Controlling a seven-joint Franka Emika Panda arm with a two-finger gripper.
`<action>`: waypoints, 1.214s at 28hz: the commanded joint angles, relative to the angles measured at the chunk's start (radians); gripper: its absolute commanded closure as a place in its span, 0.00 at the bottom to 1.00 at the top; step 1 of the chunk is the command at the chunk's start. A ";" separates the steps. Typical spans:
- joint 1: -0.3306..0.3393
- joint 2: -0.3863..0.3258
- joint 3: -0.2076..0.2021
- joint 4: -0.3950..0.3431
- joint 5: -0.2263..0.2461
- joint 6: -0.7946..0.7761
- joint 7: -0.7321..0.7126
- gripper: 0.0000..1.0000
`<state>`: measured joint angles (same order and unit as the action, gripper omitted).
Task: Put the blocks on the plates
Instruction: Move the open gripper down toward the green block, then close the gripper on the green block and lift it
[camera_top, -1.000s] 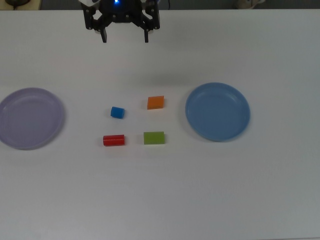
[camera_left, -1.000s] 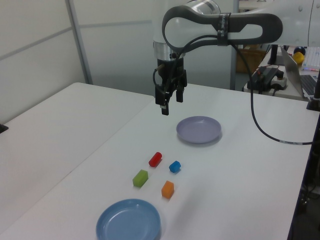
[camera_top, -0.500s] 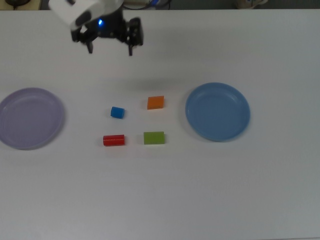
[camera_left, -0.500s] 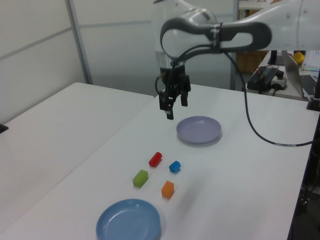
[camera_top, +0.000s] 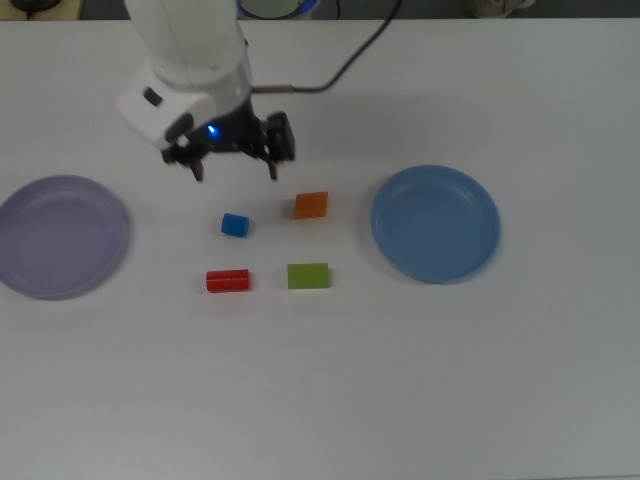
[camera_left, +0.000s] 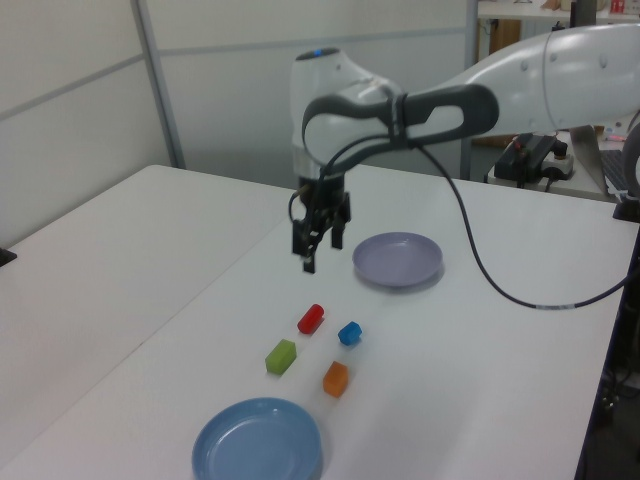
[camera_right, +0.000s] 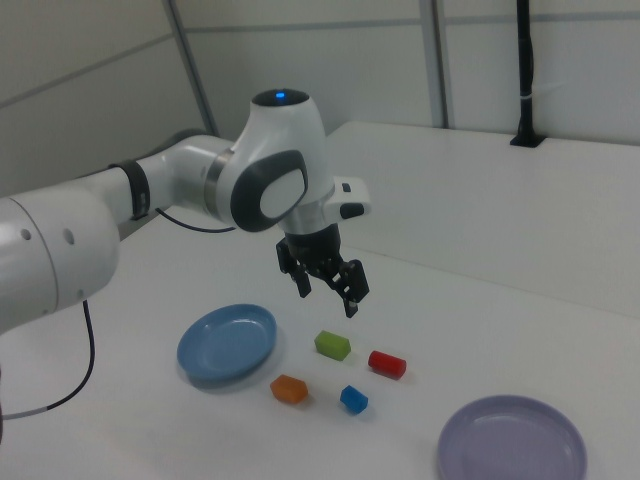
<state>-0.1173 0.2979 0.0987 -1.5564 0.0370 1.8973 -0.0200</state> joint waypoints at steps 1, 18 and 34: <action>0.040 0.032 -0.007 -0.060 0.023 0.127 0.057 0.00; 0.145 0.187 -0.007 -0.096 -0.112 0.333 0.239 0.00; 0.177 0.265 -0.011 -0.064 -0.147 0.434 0.351 0.00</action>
<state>0.0478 0.5392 0.1006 -1.6499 -0.0864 2.3040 0.2827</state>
